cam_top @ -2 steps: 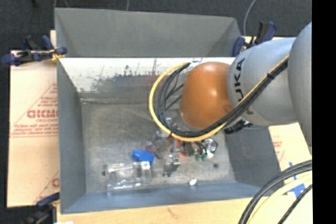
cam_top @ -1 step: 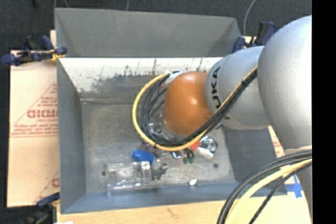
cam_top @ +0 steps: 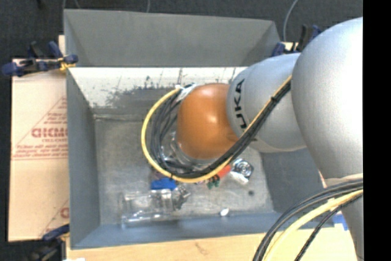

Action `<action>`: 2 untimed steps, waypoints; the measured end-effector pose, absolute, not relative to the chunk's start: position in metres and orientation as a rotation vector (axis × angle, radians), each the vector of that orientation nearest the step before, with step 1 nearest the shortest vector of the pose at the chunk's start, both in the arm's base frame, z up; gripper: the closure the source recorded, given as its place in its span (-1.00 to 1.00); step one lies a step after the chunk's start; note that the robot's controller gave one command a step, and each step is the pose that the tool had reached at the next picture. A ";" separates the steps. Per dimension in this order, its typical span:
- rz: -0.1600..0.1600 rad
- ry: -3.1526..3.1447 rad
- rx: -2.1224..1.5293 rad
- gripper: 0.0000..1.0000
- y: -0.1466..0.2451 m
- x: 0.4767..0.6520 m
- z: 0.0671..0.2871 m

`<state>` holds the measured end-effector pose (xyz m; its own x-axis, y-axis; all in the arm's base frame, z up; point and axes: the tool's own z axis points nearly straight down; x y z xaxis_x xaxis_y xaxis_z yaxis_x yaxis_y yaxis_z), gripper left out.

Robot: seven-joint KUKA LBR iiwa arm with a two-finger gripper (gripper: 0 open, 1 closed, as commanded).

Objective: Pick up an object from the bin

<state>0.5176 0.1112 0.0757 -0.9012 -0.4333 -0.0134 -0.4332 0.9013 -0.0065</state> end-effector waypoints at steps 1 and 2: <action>-0.001 3.044 -0.687 1.00 0.113 0.520 0.078; -0.001 3.044 -0.737 1.00 0.136 0.499 0.208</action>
Offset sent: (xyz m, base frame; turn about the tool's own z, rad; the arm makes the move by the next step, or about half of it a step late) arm 0.0000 0.0000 0.0000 0.0000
